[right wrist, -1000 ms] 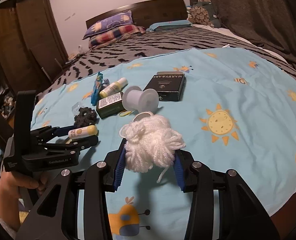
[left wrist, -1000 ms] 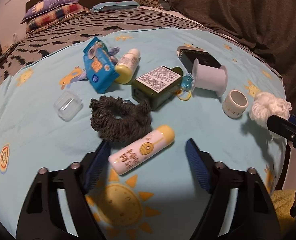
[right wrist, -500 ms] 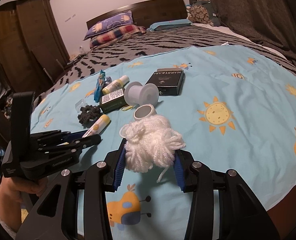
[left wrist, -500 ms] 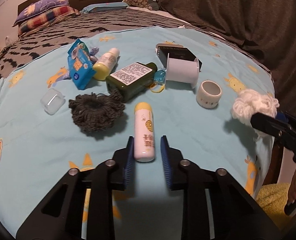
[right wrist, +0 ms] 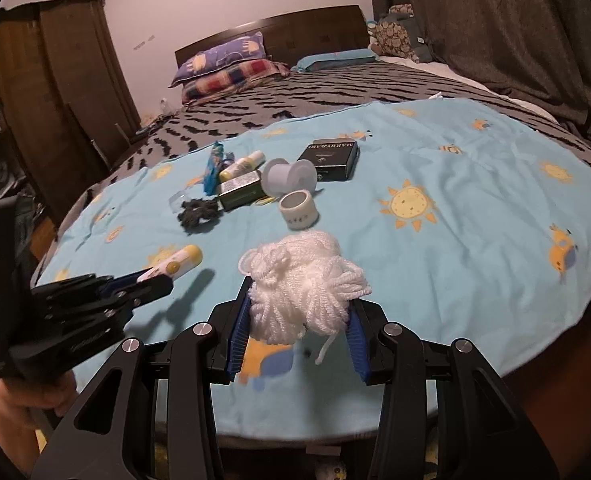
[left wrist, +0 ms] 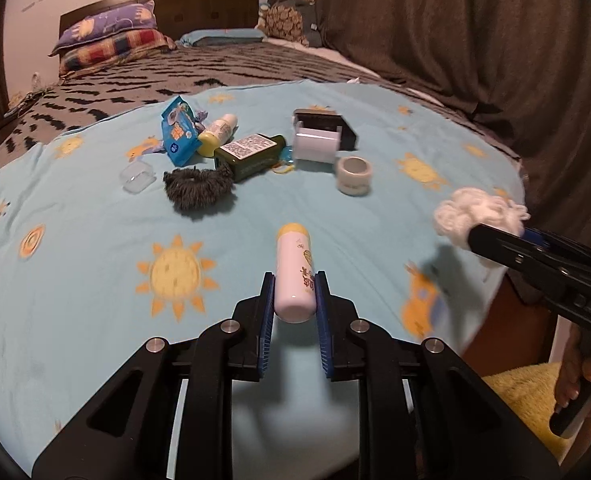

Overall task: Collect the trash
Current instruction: 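Grasp the white yarn with the right tool while the left tool grasps the white lotion tube, then lower yarn and lotion tube into the floor bin and open both tools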

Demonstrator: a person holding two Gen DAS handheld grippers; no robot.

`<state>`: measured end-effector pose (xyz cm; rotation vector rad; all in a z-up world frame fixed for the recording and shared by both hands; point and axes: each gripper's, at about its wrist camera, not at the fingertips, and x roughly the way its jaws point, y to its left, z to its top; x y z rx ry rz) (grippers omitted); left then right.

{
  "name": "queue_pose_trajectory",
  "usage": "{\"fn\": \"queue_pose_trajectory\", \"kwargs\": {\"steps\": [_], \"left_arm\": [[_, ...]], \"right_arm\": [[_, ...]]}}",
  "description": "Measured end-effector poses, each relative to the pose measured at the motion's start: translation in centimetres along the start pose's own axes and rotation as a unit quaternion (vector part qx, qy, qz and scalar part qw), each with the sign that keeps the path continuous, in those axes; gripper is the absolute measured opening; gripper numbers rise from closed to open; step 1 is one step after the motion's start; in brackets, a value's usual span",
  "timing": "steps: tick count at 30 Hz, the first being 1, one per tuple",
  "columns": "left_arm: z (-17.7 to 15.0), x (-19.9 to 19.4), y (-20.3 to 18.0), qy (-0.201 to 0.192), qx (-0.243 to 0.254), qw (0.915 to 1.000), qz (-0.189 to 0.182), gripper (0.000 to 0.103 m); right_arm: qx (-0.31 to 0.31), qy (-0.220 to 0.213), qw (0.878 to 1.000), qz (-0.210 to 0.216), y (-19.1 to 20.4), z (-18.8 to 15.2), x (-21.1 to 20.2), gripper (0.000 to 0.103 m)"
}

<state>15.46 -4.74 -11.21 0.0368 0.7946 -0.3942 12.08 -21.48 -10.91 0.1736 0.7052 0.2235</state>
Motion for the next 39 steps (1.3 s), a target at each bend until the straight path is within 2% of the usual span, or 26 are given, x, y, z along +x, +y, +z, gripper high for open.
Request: {"fn": "queue_pose_trajectory", "kwargs": {"steps": [9,19,23,27,39], "left_arm": [[-5.3,-4.6,-3.2,0.003,0.008,0.9999,-0.006,0.018],[-12.0,-5.8,-6.0,0.025,0.012,0.9995,-0.013,0.018],[-14.8,-5.1,-6.8,0.048,0.01,0.9985,-0.025,0.018],[-17.5,-3.3,-6.9,0.087,0.002,0.9955,-0.038,0.018],[-21.3,2.5,-6.4,0.169,-0.008,0.9847,-0.04,0.018]], "right_arm": [[-0.008,0.011,1.0,-0.005,0.5,-4.5,-3.8,0.043],[0.002,0.051,0.998,-0.025,-1.3,-10.6,-5.2,0.043],[0.007,0.078,0.997,-0.026,-1.9,-13.1,-4.2,0.043],[0.007,0.104,0.994,-0.03,-2.1,-15.0,-3.1,0.043],[0.005,0.206,0.978,-0.038,-2.1,-19.5,3.3,0.043]]}}
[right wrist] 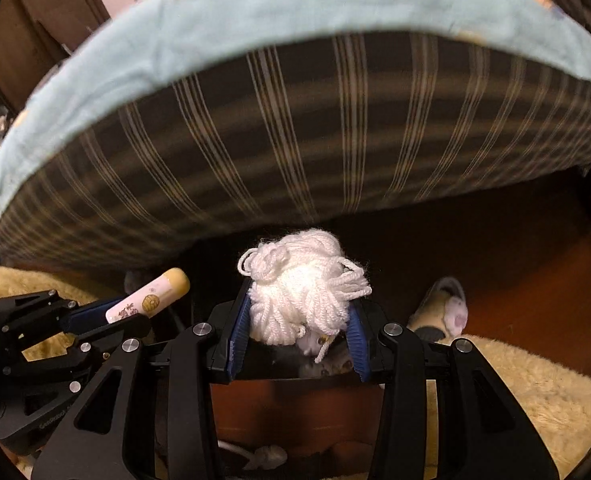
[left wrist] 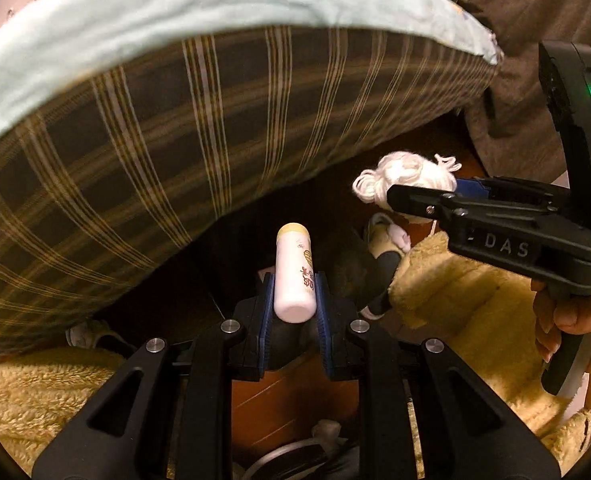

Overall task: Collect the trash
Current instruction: 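Lower yarn and lotion tube into the floor bin and open both tools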

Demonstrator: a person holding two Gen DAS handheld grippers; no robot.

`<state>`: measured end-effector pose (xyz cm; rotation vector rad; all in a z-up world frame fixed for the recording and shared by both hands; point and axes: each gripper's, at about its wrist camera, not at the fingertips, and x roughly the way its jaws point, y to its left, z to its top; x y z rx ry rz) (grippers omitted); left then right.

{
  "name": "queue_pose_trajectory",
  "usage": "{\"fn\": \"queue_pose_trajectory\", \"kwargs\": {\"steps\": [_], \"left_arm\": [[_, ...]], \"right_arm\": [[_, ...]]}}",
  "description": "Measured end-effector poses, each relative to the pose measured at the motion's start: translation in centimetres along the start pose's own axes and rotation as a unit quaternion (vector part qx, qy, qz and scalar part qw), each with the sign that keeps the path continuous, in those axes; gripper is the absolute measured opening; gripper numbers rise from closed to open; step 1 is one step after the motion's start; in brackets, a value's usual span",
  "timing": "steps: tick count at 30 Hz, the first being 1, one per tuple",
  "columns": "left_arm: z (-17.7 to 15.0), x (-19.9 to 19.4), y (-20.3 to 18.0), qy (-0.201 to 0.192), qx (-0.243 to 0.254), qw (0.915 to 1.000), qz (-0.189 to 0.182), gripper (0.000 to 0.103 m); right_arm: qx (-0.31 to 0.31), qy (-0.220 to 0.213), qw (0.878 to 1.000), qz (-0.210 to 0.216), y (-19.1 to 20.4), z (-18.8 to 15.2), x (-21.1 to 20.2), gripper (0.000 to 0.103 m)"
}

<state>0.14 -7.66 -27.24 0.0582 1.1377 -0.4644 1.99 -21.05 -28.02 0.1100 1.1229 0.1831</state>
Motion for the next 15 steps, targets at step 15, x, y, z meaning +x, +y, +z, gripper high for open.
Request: {"fn": "queue_pose_trajectory", "kwargs": {"steps": [15], "left_arm": [[1.1,3.3,1.2,0.038,-0.014,0.9992,-0.007,0.018]], "right_arm": [[0.002,0.037,0.999,0.017,1.5,2.0,3.4,0.054]]}}
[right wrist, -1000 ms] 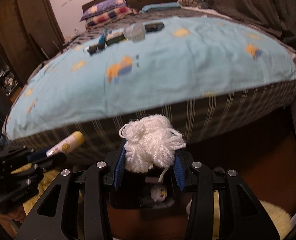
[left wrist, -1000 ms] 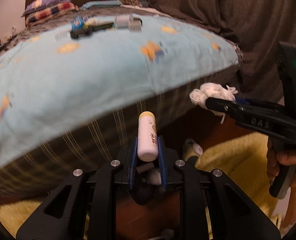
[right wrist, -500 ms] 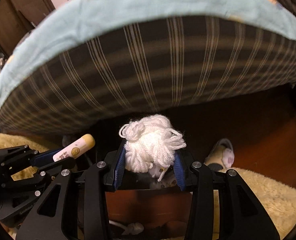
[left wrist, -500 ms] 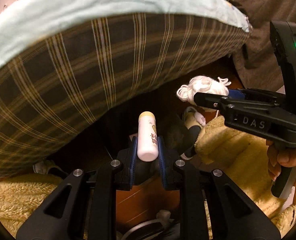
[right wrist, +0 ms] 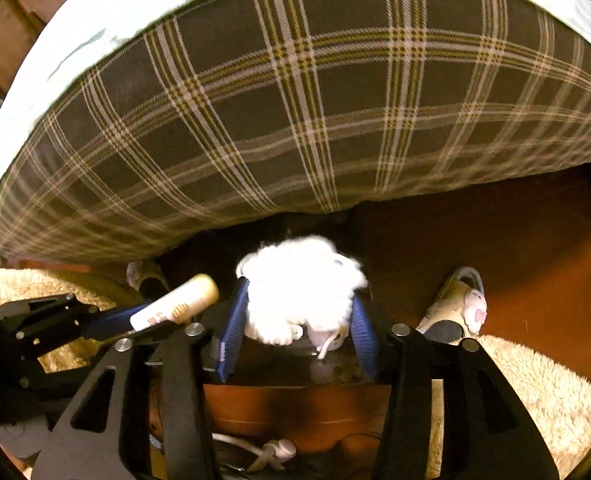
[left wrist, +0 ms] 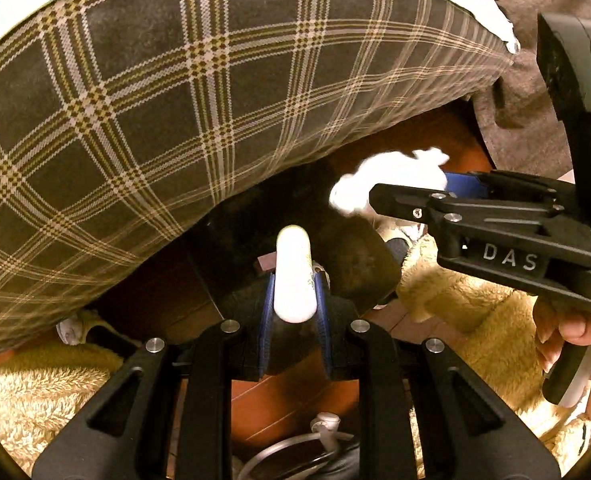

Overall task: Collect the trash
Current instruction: 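Lower yarn and lotion tube into the floor bin and open both tools, then raise both empty tools back over the bed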

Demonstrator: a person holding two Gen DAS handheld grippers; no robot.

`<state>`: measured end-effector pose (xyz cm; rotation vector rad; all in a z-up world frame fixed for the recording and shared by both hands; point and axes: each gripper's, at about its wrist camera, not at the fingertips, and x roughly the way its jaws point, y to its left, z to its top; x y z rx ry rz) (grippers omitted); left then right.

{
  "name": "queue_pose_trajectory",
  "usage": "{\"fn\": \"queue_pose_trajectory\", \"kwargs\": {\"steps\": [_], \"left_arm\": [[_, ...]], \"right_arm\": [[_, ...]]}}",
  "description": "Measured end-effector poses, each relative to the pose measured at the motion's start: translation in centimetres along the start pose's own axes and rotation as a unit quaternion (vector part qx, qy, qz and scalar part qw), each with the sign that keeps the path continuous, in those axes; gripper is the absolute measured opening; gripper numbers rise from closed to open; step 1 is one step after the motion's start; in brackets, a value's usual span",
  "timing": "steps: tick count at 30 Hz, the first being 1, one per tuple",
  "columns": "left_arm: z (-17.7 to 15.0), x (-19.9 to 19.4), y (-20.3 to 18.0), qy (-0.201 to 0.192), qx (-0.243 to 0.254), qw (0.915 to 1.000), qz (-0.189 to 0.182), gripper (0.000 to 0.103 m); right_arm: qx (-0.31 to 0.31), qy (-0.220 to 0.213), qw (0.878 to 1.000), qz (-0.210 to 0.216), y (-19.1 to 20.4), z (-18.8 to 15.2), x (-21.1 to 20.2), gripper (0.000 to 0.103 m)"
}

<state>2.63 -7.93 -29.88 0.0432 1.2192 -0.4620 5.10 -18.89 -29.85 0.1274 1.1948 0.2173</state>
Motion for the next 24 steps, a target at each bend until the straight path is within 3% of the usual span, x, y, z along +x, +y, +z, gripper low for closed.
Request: {"fn": "queue_pose_trajectory", "kwargs": {"steps": [2,6,9,11,13,14,19,24], "left_arm": [[0.1,-0.2,0.1,0.0,-0.002,1.0,0.002,0.02],[0.5,-0.9,0.1,-0.006,-0.003,0.9999,0.014,0.025],[0.6,-1.9,0.2,-0.017,-0.001,0.9995,0.027,0.049],[0.8,-3.3,0.1,-0.034,0.0,0.9986,0.041,0.073],[1.1,-4.7,0.1,-0.051,0.003,0.9975,0.049,0.081],[1.2,-5.6,0.1,-0.059,0.005,0.997,0.05,0.085],[2.1,-9.7,0.3,-0.101,0.004,0.9933,0.055,0.094],[4.1,-13.7,1.5,-0.143,-0.003,0.9873,0.069,0.095]], "right_arm": [[0.004,-0.005,1.0,-0.002,0.0,0.4,-0.3,0.061],[0.012,-0.019,1.0,-0.006,-0.5,0.7,-1.6,0.062],[0.017,-0.032,0.999,-0.013,-0.8,0.8,-2.9,0.067],[0.021,-0.049,0.998,-0.018,-0.8,1.0,-4.1,0.077],[0.024,-0.068,0.997,-0.019,-1.0,1.1,-5.4,0.09],[0.024,-0.079,0.996,-0.018,-0.9,1.3,-6.4,0.092],[0.018,-0.134,0.991,-0.018,-0.6,2.5,-10.9,0.097],[0.005,-0.193,0.981,-0.017,-0.4,4.6,-15.1,0.099]]}}
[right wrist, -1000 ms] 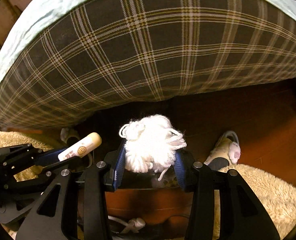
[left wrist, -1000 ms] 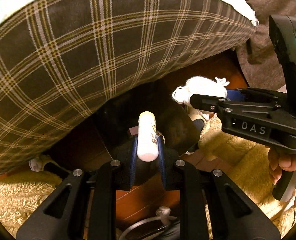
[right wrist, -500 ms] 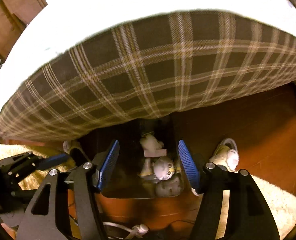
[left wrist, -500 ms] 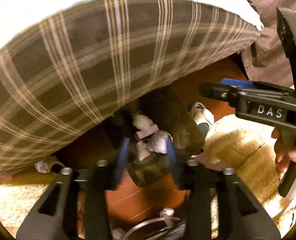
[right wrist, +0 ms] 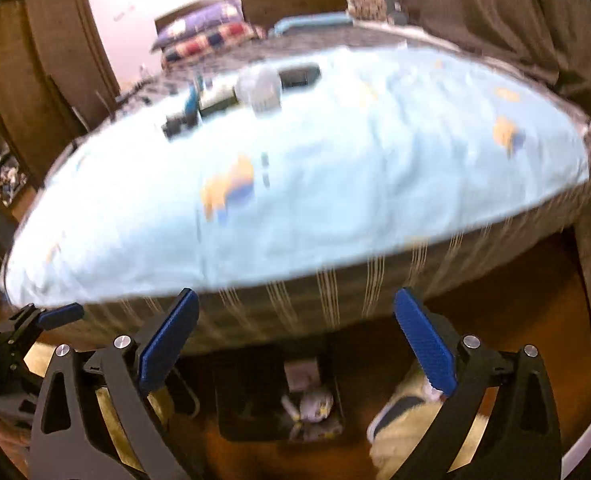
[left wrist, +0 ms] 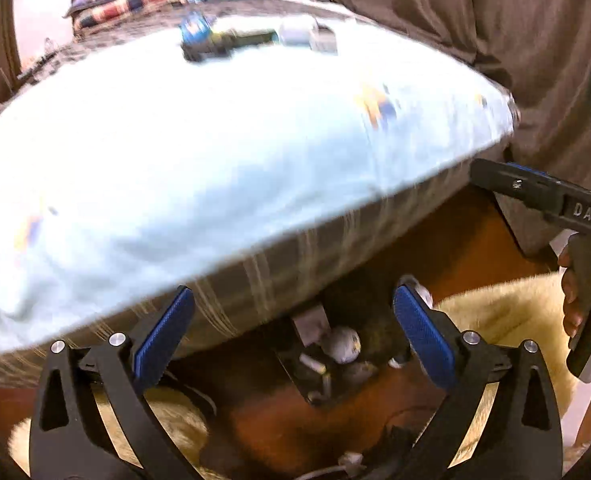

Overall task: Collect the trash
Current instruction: 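Raise both empty tools back over the bed, then grasp the white tape roll with the right tool while the left tool grasps the dark scrunchie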

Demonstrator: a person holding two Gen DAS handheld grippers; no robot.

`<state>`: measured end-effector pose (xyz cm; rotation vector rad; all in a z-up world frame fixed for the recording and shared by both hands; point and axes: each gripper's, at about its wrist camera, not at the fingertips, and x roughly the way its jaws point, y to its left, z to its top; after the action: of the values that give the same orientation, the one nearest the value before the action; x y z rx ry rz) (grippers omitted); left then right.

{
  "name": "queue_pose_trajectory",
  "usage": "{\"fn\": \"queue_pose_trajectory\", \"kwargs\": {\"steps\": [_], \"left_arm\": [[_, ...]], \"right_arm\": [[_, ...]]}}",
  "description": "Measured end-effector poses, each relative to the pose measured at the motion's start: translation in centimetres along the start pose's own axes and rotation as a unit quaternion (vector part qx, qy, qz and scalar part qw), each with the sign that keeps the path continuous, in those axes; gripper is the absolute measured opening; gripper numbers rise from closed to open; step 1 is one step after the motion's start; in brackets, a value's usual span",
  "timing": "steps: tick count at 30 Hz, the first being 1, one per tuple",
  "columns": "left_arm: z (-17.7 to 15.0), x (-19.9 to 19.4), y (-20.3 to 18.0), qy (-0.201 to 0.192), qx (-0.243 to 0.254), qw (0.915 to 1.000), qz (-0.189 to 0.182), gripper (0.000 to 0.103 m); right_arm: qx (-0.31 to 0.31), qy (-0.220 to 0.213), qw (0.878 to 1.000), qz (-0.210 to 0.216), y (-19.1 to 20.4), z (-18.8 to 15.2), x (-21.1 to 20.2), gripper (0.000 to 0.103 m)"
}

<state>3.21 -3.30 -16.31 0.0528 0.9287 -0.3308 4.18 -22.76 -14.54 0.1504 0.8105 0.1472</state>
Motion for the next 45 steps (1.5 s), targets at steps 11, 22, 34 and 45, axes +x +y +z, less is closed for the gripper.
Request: {"fn": "queue_pose_trajectory", "kwargs": {"steps": [11,22,34,45], "left_arm": [[7.0,-0.4,3.9,-0.045,-0.016,0.9981,0.039,0.095],[13.6,5.3,8.9,-0.023,-0.036,0.9968,0.067,0.095],[18.9,10.0,10.1,-0.028,-0.041,0.9972,0.055,0.092],[23.0,13.7,10.1,-0.019,-0.039,0.9981,0.043,0.075]], "right_arm": [[-0.016,-0.033,0.999,0.003,1.2,6.3,3.7,0.099],[-0.038,-0.013,0.999,-0.012,1.7,10.6,10.3,0.099],[-0.059,-0.013,0.998,-0.003,2.7,14.3,15.0,0.069],[-0.071,-0.017,0.997,-0.007,3.3,15.4,16.3,0.037]]}}
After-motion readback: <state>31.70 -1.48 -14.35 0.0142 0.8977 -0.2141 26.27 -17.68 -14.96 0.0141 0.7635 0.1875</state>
